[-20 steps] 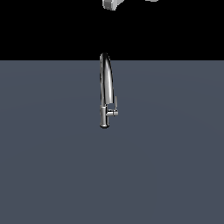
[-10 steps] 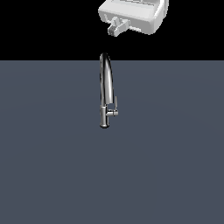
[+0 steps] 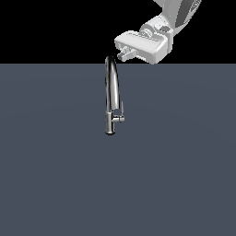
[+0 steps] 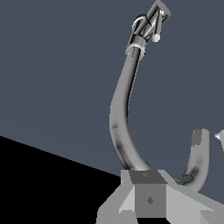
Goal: Turn on the faucet by rotating a designated handle.
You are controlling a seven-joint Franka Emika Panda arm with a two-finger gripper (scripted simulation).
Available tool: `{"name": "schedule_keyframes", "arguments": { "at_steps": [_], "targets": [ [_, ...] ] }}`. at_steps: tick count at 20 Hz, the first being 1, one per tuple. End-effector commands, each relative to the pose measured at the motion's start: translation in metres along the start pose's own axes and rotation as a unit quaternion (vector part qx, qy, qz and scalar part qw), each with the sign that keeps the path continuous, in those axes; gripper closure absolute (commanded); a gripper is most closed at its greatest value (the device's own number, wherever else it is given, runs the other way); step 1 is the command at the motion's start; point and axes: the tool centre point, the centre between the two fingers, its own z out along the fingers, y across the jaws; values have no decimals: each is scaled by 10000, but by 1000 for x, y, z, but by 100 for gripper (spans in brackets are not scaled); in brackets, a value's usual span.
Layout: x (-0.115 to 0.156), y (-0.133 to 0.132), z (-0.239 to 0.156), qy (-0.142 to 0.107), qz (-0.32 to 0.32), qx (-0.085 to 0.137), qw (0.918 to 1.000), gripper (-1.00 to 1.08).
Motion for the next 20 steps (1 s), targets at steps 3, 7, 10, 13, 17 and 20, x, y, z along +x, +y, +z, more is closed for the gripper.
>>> {"name": "schedule_keyframes", "arguments": {
  "at_steps": [3,7,10,13,17,20],
  "targets": [
    [34,-2,6,-429,355,373,9977,108],
    [66,-3,14,-829,693,725,9915,108],
    [91,-2,22,-1141,959,999,9838,108],
    [113,-1,31,-1426,1205,1252,9744,108],
    [138,1,44,-1748,1485,1538,9611,108],
    [152,3,53,-1941,1655,1712,9516,108]
  ]
}}
